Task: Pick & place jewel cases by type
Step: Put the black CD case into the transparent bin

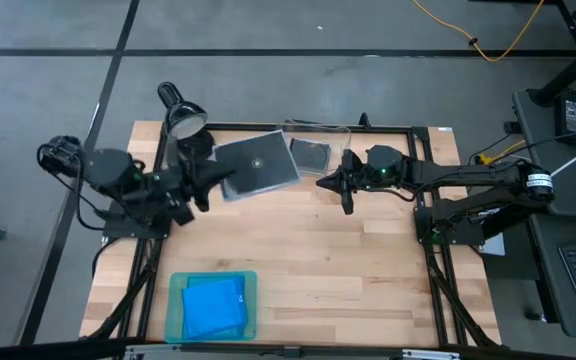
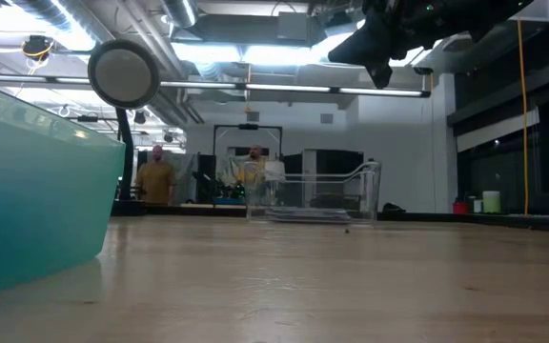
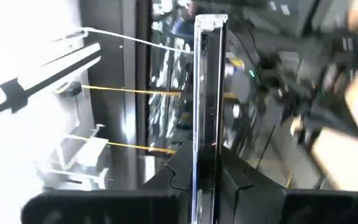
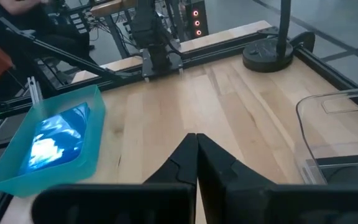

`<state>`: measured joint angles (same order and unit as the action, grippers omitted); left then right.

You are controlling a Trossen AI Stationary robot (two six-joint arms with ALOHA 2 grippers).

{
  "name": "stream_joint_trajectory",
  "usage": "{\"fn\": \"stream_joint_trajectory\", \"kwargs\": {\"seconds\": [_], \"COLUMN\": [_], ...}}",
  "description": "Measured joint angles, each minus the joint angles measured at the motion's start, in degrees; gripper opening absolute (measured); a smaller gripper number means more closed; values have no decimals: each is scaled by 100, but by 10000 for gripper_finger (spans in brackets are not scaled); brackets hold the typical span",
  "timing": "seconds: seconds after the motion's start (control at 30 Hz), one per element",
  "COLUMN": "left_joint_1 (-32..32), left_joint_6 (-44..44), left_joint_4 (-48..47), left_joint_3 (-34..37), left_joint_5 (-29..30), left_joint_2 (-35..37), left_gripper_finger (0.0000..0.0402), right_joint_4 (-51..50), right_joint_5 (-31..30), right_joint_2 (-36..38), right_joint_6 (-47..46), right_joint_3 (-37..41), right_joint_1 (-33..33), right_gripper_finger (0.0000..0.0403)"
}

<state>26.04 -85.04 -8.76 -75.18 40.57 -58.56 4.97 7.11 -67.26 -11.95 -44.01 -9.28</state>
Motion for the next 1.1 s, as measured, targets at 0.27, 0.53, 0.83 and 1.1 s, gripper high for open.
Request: {"fn": "stream_joint_trajectory", "kwargs": {"seconds": [0.27, 0.53, 0.83, 1.1], "left_joint_1": [434, 507, 499, 281], "left_joint_6": [-1889, -2076, -711, 3191], "left_joint_4": [-7, -6, -4, -163], "left_joint_3": [0, 0, 0, 0], "left_joint_5": [1562, 1586, 1177, 639], "left_joint_2": [-384, -397, -372, -233], "left_gripper_finger": [18, 18, 18, 18], "right_joint_4": [-2, -4, -7, -7], "right_joint_5": [-176, -256, -258, -258], "right_joint_2": [-2, -2, -2, -2], "right_joint_6": [-237, -320, -295, -236], "right_joint_3": [0, 0, 0, 0], "right_joint_1": [0, 4, 4, 4], "right_gripper_finger": [7, 7, 7, 7]}}
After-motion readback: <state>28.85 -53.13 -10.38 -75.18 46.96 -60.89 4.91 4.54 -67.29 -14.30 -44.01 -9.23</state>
